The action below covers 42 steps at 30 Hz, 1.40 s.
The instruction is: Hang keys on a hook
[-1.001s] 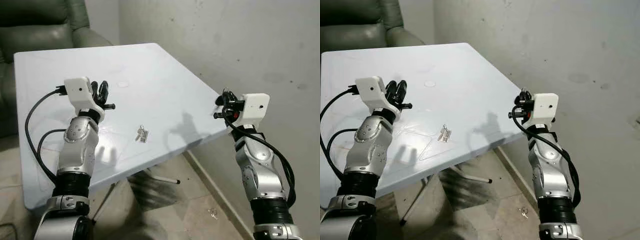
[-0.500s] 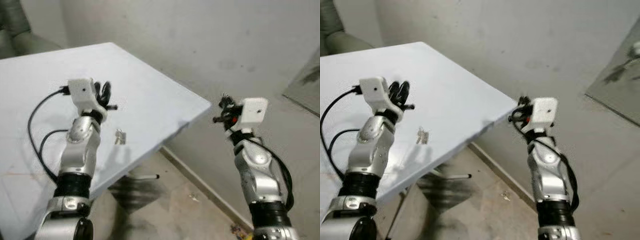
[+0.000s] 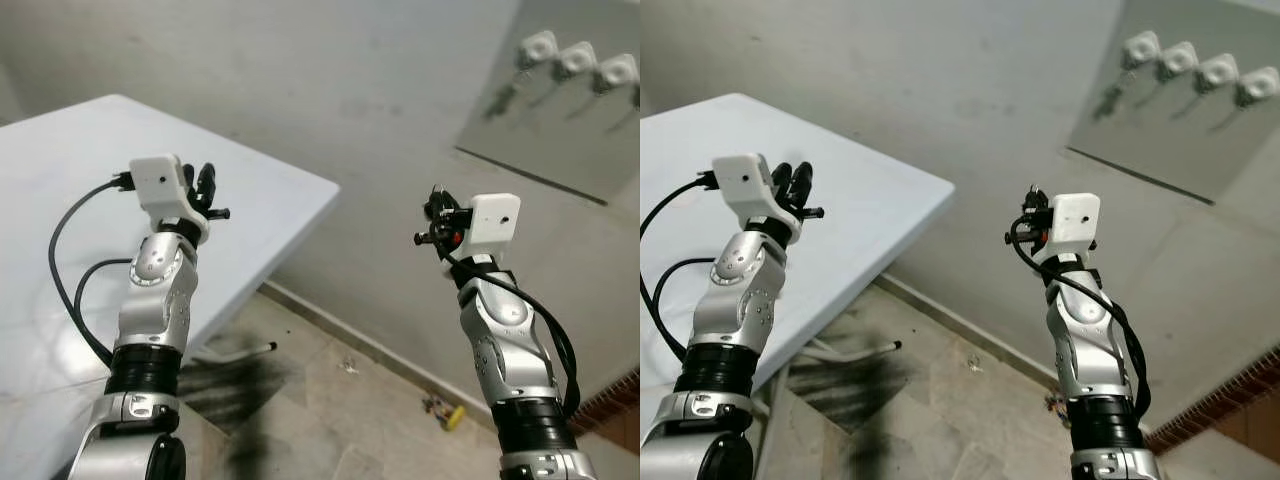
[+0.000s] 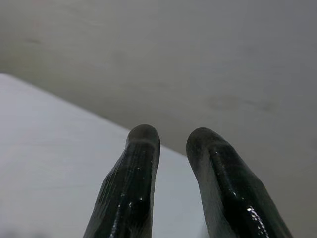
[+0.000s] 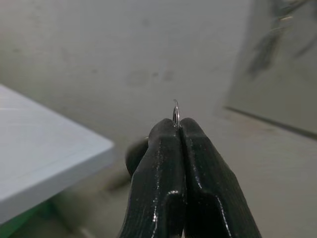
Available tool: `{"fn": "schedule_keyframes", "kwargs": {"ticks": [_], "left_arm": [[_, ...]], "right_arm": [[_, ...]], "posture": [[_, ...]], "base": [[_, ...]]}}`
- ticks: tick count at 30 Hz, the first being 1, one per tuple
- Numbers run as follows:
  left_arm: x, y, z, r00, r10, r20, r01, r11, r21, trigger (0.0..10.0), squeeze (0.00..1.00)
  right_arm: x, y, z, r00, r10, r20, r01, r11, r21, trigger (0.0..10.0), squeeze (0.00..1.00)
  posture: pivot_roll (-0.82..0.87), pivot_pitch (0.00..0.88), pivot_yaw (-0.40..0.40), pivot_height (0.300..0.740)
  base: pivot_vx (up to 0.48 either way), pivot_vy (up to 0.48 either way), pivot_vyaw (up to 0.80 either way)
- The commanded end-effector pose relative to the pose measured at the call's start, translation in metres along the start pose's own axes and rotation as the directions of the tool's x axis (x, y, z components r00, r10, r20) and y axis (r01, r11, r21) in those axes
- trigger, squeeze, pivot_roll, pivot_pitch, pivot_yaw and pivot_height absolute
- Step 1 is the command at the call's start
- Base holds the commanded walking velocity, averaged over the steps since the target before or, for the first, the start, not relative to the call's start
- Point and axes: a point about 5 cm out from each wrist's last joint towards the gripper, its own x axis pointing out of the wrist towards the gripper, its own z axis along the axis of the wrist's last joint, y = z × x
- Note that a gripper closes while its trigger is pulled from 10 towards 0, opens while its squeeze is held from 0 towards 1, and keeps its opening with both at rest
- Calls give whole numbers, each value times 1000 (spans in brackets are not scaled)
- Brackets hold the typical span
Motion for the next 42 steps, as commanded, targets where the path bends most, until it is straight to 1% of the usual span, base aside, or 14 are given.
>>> {"fn": "schedule_keyframes", "kwargs": {"ticks": [1,5,17,22,23,25,26,27,29,34,37,42], "left_arm": [[1,1,3,1000,-6,2,6,1000,16,10000,0],[3,-8,4,999,-31,12,31,1000,1,10000,0],[0,-14,-3,999,-45,-15,45,999,9,10000,0],[-2,-19,-7,998,-61,-33,61,998,15,10000,0],[-2,-21,-8,996,-79,-39,80,997,24,10000,0],[-3,-22,-9,996,-84,-43,85,996,28,10000,0],[-3,-22,-10,995,-86,-46,87,996,26,10000,0],[-5,-23,-11,995,-91,-51,92,995,27,10000,0],[-8,-25,-15,992,-109,-65,111,993,30,10000,0],[-19,-27,-26,986,-130,-108,132,991,9,10000,0],[-23,-29,-29,984,-135,-113,134,991,-15,10000,0],[-27,-29,-30,984,-131,-123,129,991,-19,10000,0]], "right_arm": [[2,2,3,1000,2,7,-2,1000,-1,10000,0],[1,3,2,1000,5,1,-5,1000,1,10000,0],[1,3,1,1000,2,-4,-2,1000,-14,10000,0],[2,4,1,1000,6,-6,-6,1000,-13,10000,0],[2,4,1,1000,-6,-10,6,1000,-12,10000,0],[2,3,1,1000,-15,-11,15,1000,-6,10000,0],[2,2,1,999,-32,-6,32,999,23,10000,0],[2,2,2,999,-32,-9,33,999,36,10000,0],[1,2,2,1000,-30,-9,30,999,26,10000,0],[-8,0,-4,1000,-11,-25,11,1000,8,10000,0],[-13,0,-7,999,-3,-38,4,1000,7,10000,0],[-19,-1,-9,999,-7,-50,8,1000,10,10000,0]], "posture": [[-46,0,-82,740],[-48,0,-82,740],[-50,0,-83,740],[-50,0,-81,740],[-50,0,-81,740],[-51,0,-79,740],[-51,0,-78,740],[-52,0,-77,740],[-55,0,-74,740],[-58,0,-71,740],[-59,0,-70,740],[-62,0,-69,740]], "base": [[0,0,-725],[0,0,-725],[0,0,-716],[0,0,-704],[0,0,-619],[0,0,-600],[0,0,-506],[0,0,0],[0,0,0],[0,0,0],[170,0,0],[319,0,0]]}}
